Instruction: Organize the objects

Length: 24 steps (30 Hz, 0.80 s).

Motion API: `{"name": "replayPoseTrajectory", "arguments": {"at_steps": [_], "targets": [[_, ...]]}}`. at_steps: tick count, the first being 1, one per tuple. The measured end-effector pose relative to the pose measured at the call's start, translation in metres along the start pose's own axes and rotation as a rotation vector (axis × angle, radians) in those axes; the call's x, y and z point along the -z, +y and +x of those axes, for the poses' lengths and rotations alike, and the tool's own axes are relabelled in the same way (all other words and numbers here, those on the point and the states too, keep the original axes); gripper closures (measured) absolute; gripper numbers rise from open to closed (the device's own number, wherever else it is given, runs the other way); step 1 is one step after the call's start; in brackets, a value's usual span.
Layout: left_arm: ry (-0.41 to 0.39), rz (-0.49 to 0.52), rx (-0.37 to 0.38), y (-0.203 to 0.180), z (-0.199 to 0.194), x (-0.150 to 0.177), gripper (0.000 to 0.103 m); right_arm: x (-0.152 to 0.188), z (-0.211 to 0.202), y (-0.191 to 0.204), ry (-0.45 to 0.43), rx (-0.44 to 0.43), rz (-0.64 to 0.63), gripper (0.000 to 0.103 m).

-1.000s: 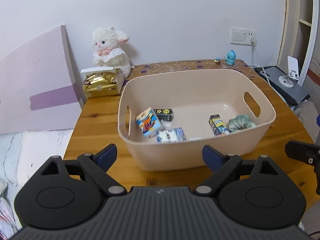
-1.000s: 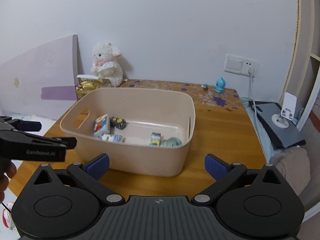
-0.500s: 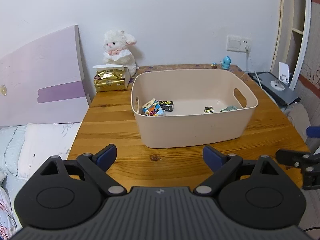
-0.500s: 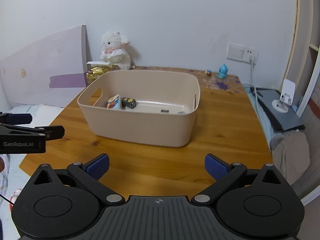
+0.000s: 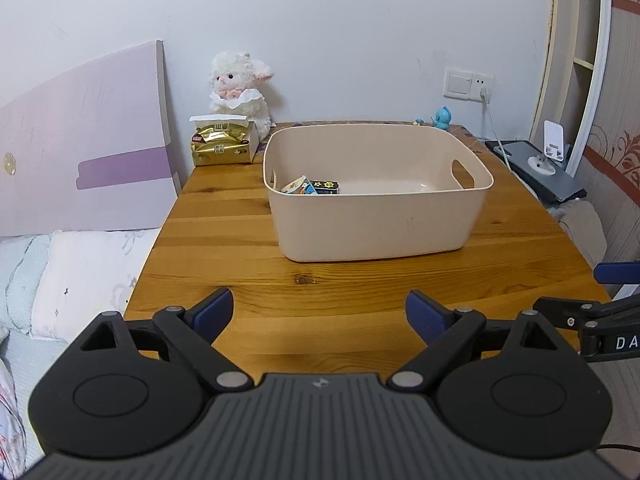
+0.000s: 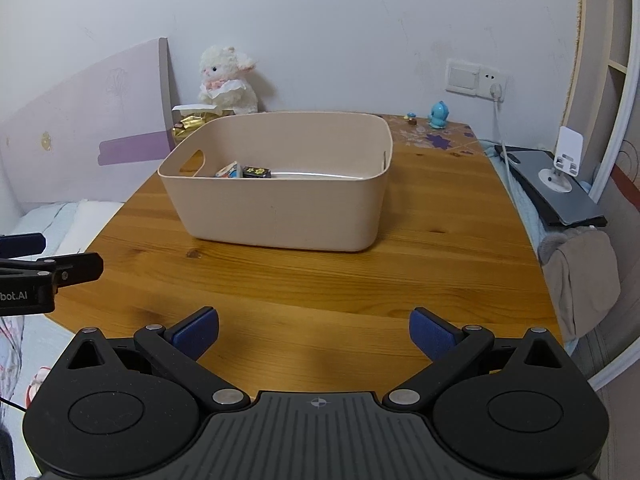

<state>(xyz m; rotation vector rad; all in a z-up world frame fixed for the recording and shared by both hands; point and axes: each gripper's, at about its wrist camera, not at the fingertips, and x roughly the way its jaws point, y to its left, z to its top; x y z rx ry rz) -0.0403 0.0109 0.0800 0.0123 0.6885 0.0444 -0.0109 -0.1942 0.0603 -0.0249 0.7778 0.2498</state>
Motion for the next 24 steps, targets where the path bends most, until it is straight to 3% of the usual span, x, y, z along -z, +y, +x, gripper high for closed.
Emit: {"name": "replayPoseTrajectory", "arguments": {"at_steps": [15, 24], "targets": [[-0.015, 0.045, 0.003, -0.012, -0.014, 0.002, 0.008, 0.001, -0.031, -0.003, -0.071, 0.017, 0.0, 0.0], [-0.005, 0.047, -0.008, -0.013, -0.011, 0.0, 0.006, 0.0, -0.029, -0.008, -0.065, 0.028, 0.003, 0.0]]}}
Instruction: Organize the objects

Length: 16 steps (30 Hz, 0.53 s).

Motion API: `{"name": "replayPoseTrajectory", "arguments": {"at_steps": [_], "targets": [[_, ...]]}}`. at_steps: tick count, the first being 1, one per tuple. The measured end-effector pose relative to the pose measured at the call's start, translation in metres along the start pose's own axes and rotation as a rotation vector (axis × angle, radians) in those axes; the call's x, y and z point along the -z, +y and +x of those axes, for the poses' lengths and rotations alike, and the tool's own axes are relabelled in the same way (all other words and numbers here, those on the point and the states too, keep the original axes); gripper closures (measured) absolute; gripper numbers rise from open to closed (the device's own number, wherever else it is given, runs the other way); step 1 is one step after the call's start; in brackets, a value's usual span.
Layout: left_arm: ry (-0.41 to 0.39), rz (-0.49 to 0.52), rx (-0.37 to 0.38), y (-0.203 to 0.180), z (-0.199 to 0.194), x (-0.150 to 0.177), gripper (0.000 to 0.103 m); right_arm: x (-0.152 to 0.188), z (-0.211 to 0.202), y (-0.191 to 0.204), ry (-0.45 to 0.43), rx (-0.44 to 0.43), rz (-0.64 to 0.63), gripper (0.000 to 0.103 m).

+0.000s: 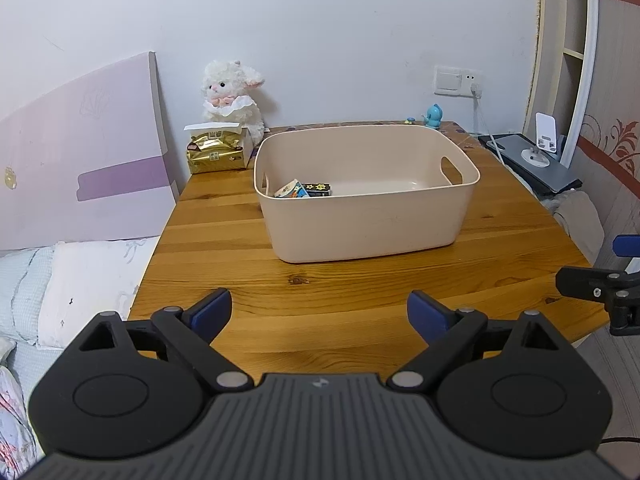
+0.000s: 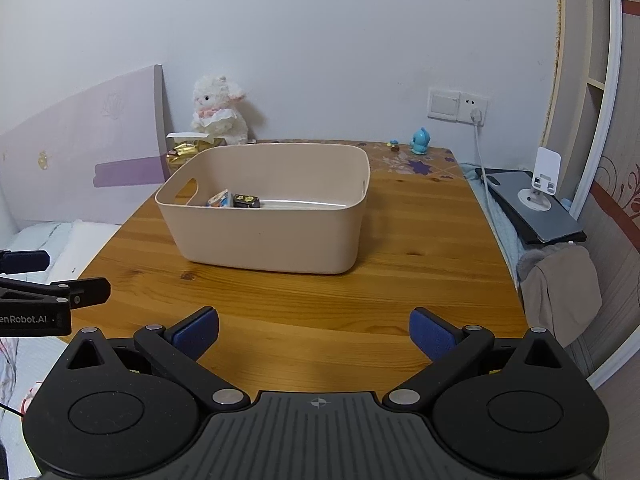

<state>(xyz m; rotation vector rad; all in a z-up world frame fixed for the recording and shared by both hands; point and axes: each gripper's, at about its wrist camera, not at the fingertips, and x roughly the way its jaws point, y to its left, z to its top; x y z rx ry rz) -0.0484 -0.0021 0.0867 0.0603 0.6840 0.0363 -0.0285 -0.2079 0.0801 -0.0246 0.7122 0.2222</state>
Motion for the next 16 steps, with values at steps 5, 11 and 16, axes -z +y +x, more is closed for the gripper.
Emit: {"name": "replayPoseTrajectory", "arguments": {"at_steps": [5, 11, 16], "targets": [[0.003, -0.001, -0.004, 0.0, 0.001, 0.0, 0.005, -0.001, 0.003, -0.001, 0.006, -0.004, -0.002, 0.0], [0.014, -0.002, -0.005, 0.002, 0.004, -0.001, 0.005, -0.002, 0.008, 0.0, 0.022, -0.004, -0.012, 0.0], [0.02, 0.004, -0.006, 0.003, 0.008, -0.001, 0.005, -0.003, 0.013, -0.001, 0.034, -0.003, -0.009, 0.0]]}}
